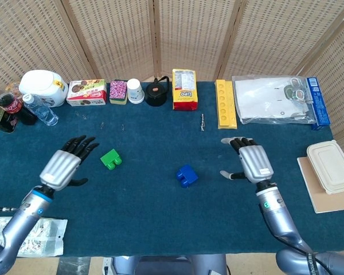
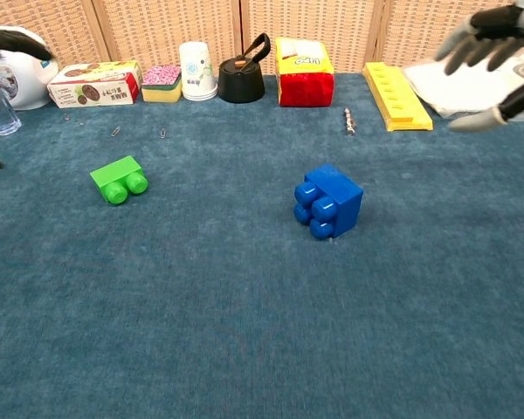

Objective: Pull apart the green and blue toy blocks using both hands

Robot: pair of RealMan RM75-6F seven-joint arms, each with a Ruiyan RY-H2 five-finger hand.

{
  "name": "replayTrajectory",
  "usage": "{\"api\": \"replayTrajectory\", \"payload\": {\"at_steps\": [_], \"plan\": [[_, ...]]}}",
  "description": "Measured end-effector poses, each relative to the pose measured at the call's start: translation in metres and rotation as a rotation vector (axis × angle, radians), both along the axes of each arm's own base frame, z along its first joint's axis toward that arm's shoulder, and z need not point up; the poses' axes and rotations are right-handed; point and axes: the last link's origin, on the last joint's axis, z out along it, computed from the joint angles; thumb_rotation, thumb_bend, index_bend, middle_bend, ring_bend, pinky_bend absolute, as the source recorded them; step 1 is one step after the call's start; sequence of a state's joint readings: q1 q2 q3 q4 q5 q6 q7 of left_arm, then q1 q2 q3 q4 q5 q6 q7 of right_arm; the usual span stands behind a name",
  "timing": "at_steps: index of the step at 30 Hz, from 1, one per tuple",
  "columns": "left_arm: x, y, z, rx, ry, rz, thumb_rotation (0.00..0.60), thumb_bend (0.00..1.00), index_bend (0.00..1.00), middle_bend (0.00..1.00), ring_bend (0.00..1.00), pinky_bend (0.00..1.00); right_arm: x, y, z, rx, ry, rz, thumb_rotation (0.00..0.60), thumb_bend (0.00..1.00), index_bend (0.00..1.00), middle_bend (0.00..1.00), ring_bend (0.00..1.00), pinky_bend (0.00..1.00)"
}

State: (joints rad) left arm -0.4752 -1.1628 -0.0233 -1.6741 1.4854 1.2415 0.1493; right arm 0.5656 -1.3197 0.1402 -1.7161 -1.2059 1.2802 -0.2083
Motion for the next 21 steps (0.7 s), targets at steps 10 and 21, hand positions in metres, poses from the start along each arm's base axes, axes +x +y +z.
{"api": "replayTrajectory", "payload": {"at_steps": [10, 21], "plan": [[-0.065, -0.064, 0.054, 0.165, -0.055, 0.16, 0.6, 0.07, 0.12, 0.08, 0.0, 0.13, -0.038, 0.025, 0.016, -0.105, 0.099, -0.033, 0.497, 0.14, 0.31, 0.35, 0.28, 0.25], [-0.116, -0.118, 0.088, 0.303, -0.109, 0.33, 0.6, 0.07, 0.12, 0.08, 0.0, 0.13, -0.079, 0.087, 0.04, -0.188, 0.134, -0.136, 0.501, 0.14, 0.34, 0.36, 0.3, 0.26]]}}
